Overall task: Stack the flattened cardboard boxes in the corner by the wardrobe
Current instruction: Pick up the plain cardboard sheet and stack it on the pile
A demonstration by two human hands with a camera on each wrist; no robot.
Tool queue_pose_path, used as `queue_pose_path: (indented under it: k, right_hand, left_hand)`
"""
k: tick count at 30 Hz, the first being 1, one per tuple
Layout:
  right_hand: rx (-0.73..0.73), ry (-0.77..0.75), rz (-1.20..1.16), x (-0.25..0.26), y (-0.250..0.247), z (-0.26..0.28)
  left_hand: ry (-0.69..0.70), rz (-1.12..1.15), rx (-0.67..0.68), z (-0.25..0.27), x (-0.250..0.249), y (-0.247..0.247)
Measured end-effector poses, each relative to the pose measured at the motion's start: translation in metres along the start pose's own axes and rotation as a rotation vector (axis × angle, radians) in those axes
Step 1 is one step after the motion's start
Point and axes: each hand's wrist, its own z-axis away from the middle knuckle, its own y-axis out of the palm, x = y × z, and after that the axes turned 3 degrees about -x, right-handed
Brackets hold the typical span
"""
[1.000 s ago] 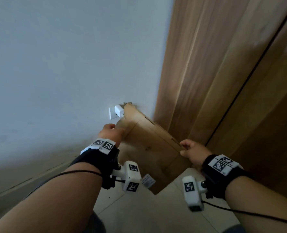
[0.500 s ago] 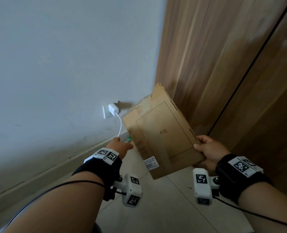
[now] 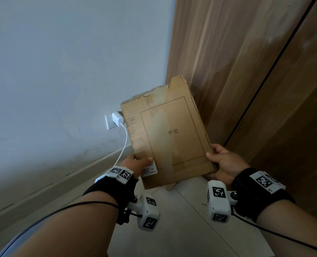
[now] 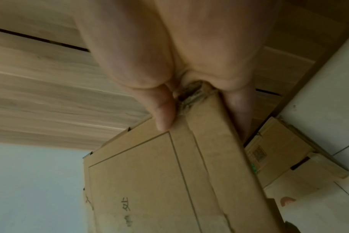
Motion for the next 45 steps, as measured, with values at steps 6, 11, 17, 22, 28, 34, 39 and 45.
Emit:
queue_pose_path:
  k: [6,11,17,22,28,34,39,45]
  right_hand:
    - [0.015,-0.006,-0.026,0.001,0.002,-0.002]
    - [0.024,-0.032,-0.031,-0.002,0.008,-0.004]
    - [-0.018,-0.115,0.051,0.000,0.015,0.001]
    - [-0.064,-0.222,0.237,-0.005,0.019,0.002]
    - [-0.213,-0.264,0.263,-0.007,0.023,-0.002]
    - [-0.414,-0.284,0.145,-0.004,0.017,-0.011]
    - [-0.567,-0.225,0.082,0.002,0.005,-0.012]
    - [-0.326,-0.068,-0.140,0.003,0.009,-0.015]
  left_hand:
    - [0.018,0.192,0.032,-0.004,0.000,-0.003]
    - [0.072,0.288,0.061,-0.004,-0.003,-0.004]
    - [0.126,0.366,0.089,-0.004,-0.005,-0.010]
    - [0.152,0.437,0.075,-0.006,-0.006,-0.013]
    - [0.178,0.480,0.084,-0.008,-0.008,-0.014]
    - [0.183,0.454,0.050,-0.009,-0.006,-0.020]
    - [0.180,0.433,0.049,-0.009,-0.006,-0.026]
    - [0.196,0.426,0.065,-0.008,-0.007,-0.031]
